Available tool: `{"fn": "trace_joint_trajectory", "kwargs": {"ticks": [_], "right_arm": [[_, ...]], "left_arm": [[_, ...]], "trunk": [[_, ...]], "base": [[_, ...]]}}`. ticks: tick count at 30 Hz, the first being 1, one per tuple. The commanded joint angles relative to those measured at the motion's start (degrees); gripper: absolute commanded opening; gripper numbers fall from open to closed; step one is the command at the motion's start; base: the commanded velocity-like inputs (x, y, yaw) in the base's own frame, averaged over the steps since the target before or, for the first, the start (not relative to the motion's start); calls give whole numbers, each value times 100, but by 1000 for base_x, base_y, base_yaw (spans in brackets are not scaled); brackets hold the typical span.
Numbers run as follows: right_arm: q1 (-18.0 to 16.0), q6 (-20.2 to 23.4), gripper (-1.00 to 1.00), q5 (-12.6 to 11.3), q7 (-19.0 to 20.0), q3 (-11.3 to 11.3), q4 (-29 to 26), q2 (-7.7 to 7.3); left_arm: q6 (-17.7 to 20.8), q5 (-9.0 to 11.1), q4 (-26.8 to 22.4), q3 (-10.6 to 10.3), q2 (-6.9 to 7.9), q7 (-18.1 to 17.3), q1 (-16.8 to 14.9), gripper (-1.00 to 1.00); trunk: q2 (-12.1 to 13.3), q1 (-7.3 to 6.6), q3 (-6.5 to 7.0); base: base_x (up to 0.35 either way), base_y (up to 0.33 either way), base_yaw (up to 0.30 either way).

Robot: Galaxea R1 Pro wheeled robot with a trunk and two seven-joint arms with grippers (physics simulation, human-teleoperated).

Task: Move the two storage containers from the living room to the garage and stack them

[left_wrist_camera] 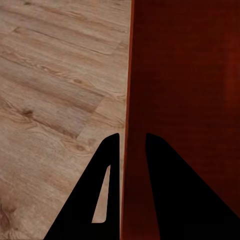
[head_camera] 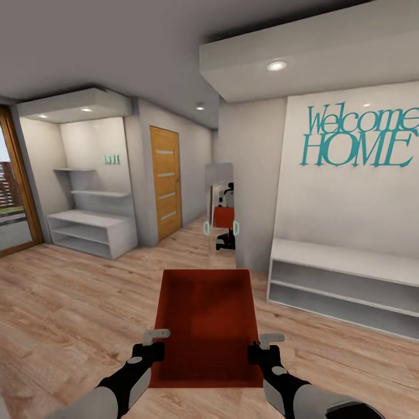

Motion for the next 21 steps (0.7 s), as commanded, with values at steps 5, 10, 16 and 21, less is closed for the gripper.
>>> {"fn": "trace_joint_trajectory", "kwargs": {"ticks": [5,10,16,21], "right_arm": [[-10,-39,-100,-98,-14,-107,14,-2],[-9,-42,-100,-106,-16,-107,14,3],[-9,-42,-100,-106,-17,-107,16,1],[-9,-37,-100,-106,-15,-107,18,4]], "left_arm": [[-24,12,14,101,464,91,-6,-100],[-24,17,22,101,469,91,-6,-100],[-24,255,22,101,470,87,-6,-100],[-24,367,28,94,473,83,-6,-100]], "trunk": [[-5,4,-8],[-5,4,-8],[-5,4,-8],[-5,4,-8]], "base": [[321,0,0],[321,0,0],[321,0,0],[321,0,111]]}}
